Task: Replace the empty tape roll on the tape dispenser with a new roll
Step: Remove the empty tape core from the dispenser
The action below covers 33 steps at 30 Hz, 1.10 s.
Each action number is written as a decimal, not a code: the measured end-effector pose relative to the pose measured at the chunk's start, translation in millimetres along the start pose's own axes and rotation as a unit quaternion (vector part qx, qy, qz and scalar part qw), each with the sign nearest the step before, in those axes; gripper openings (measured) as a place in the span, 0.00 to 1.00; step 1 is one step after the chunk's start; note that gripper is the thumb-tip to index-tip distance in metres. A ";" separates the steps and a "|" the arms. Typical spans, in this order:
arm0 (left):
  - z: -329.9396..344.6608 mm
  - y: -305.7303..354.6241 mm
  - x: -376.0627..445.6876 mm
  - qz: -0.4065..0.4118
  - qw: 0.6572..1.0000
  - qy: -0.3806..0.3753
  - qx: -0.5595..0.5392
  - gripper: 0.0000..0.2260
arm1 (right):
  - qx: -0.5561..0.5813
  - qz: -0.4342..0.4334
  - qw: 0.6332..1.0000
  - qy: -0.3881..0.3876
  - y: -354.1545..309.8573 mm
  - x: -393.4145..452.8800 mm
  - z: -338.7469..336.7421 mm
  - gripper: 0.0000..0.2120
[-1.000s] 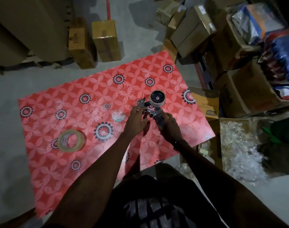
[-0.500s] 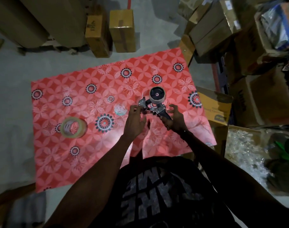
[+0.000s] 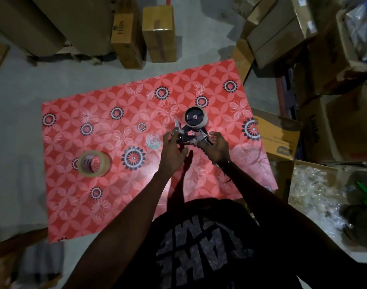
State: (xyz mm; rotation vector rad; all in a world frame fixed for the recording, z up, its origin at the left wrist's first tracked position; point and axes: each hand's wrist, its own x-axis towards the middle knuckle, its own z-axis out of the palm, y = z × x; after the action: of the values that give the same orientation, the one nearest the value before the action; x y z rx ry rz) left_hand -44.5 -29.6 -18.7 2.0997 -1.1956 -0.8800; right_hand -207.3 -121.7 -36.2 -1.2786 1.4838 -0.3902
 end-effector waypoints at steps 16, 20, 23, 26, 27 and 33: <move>-69.6 -11.9 8.6 -0.130 0.942 0.066 -0.303 0.40 | -0.195 -0.195 0.960 0.057 -61.4 -27.4 42.4 0.28; -108.7 15.6 13.5 -0.092 0.934 0.101 -0.331 0.37 | -0.229 -0.261 0.934 0.080 -88.6 -37.9 42.9 0.31; -129.5 34.1 20.7 -0.067 0.933 0.117 -0.334 0.32 | -0.235 -0.303 0.918 0.103 -107.4 -45.6 44.2 0.29; -147.2 48.7 25.3 -0.044 0.932 0.145 -0.329 0.26 | -0.240 -0.331 0.904 0.125 -125.9 -55.3 45.2 0.28; -152.5 51.1 27.3 -0.038 0.931 0.149 -0.330 0.26 | -0.238 -0.337 0.901 0.132 -132.5 -58.0 45.4 0.28; -181.3 62.8 24.1 -0.003 0.904 0.161 -0.395 0.23 | -0.193 -0.373 0.897 0.139 -165.1 -75.9 43.8 0.28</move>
State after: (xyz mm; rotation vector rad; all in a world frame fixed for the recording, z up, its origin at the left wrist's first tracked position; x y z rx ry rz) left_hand 71.3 -52.0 134.6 1.4904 -0.5168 -0.7956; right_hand -100.8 -101.1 116.0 -2.1888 1.2809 -0.8339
